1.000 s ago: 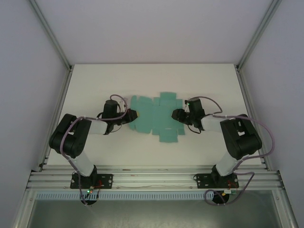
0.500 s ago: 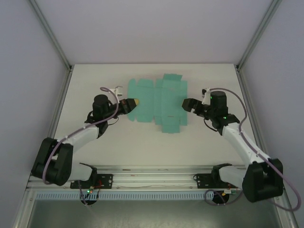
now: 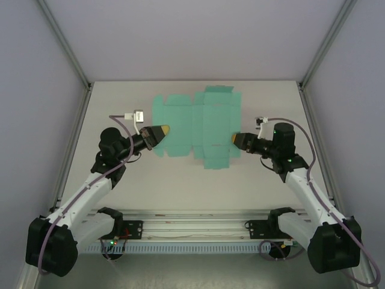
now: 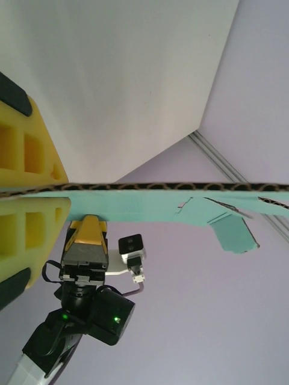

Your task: Assemble paper box

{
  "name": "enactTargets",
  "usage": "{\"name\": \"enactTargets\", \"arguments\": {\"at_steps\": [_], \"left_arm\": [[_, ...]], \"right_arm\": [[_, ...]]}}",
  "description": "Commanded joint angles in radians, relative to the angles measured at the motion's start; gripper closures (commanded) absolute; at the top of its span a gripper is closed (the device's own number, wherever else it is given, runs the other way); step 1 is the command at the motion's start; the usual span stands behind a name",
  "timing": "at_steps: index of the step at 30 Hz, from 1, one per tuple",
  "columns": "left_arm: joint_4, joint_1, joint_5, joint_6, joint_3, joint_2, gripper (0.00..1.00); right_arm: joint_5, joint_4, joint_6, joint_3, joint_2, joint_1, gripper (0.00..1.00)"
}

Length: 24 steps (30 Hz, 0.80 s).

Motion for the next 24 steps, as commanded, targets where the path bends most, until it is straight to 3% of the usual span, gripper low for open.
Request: {"name": "enactTargets", "arguments": {"at_steps": [1, 9, 10, 11, 13, 14, 17, 19, 21, 24], "left_arm": [[0.011, 0.006, -0.006, -0.007, -0.024, -0.021, 1.00], [-0.041, 0.006, -0.081, -0.001, -0.037, -0.048, 1.00], [-0.054, 0.006, -0.098, 0.006, -0.041, -0.052, 1.00], [-0.086, 0.005, -0.123, 0.016, -0.042, -0.058, 0.88], [-0.212, 0.006, -0.208, 0.063, -0.035, -0.075, 0.07], [-0.274, 0.005, -0.264, 0.085, -0.032, -0.085, 0.00], [-0.509, 0.005, -0.489, 0.131, -0.020, -0.114, 0.00], [-0.617, 0.005, -0.574, 0.159, -0.010, -0.120, 0.00], [-0.638, 0.005, -0.571, 0.171, -0.015, -0.121, 0.00], [-0.595, 0.005, -0.478, 0.163, -0.016, -0.104, 0.00]], "right_arm": [[-0.095, 0.097, 0.000, 0.011, -0.020, -0.005, 0.59], [-0.110, 0.059, -0.051, 0.028, -0.025, -0.005, 1.00], [-0.095, 0.028, -0.073, 0.035, -0.026, -0.004, 1.00], [-0.078, -0.006, -0.099, 0.039, -0.026, -0.004, 1.00], [-0.030, -0.080, -0.162, 0.047, -0.023, -0.002, 1.00], [-0.002, -0.100, -0.187, 0.048, -0.018, 0.002, 1.00], [0.079, -0.138, -0.264, 0.040, 0.016, 0.023, 1.00], [0.140, -0.165, -0.312, 0.047, 0.065, 0.049, 1.00], [0.202, -0.205, -0.358, 0.076, 0.133, 0.082, 1.00], [0.282, -0.255, -0.451, 0.141, 0.236, 0.144, 1.00]]}}
